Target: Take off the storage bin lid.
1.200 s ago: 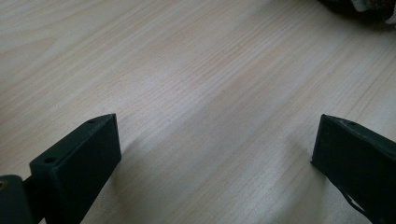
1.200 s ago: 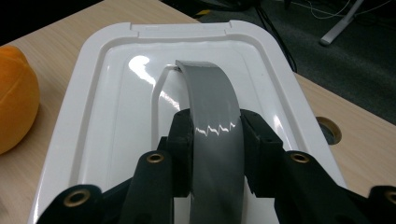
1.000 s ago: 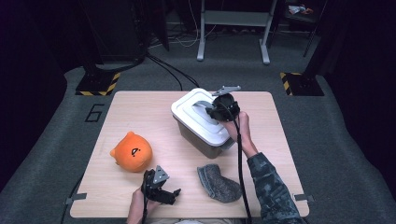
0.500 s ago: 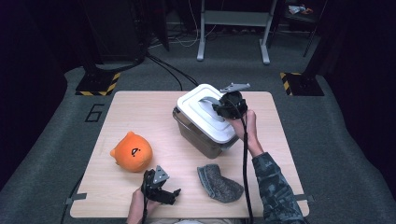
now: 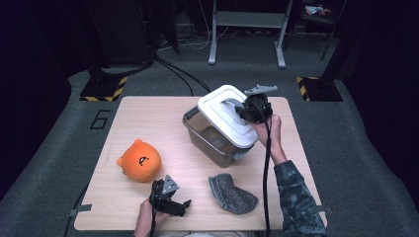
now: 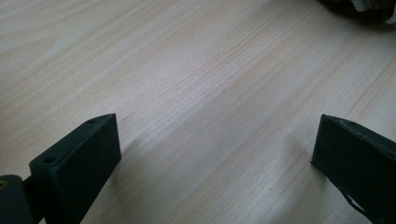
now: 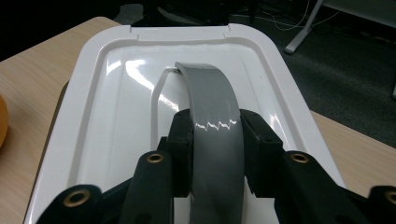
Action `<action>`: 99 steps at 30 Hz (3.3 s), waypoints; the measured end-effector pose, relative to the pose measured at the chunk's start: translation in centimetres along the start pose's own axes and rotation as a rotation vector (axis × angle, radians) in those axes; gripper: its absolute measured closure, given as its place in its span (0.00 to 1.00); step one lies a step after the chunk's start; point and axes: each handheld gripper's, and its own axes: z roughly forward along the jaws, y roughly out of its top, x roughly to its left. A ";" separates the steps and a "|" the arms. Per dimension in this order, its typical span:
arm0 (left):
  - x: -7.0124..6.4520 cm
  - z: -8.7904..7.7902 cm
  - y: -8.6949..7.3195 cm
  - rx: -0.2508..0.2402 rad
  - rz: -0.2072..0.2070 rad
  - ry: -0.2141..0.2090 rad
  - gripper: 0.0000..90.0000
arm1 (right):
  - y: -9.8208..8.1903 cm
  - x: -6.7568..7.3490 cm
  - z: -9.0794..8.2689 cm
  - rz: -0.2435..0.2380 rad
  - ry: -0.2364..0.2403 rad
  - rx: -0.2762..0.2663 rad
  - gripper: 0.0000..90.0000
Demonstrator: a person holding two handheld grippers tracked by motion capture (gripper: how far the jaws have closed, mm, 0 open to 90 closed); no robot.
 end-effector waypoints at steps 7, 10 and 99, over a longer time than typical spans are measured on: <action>0.0 0.0 0.0 0.000 0.000 0.000 0.01 | -0.4 -1.4 -0.6 0.021 -0.028 -0.004 0.74; 0.0 0.0 0.0 0.000 0.000 -0.001 0.01 | -0.5 -1.9 -0.7 0.038 -0.037 -0.005 0.74; 0.0 0.0 0.0 0.001 0.002 0.005 0.01 | -13.5 -11.0 6.1 0.356 -0.346 0.171 0.74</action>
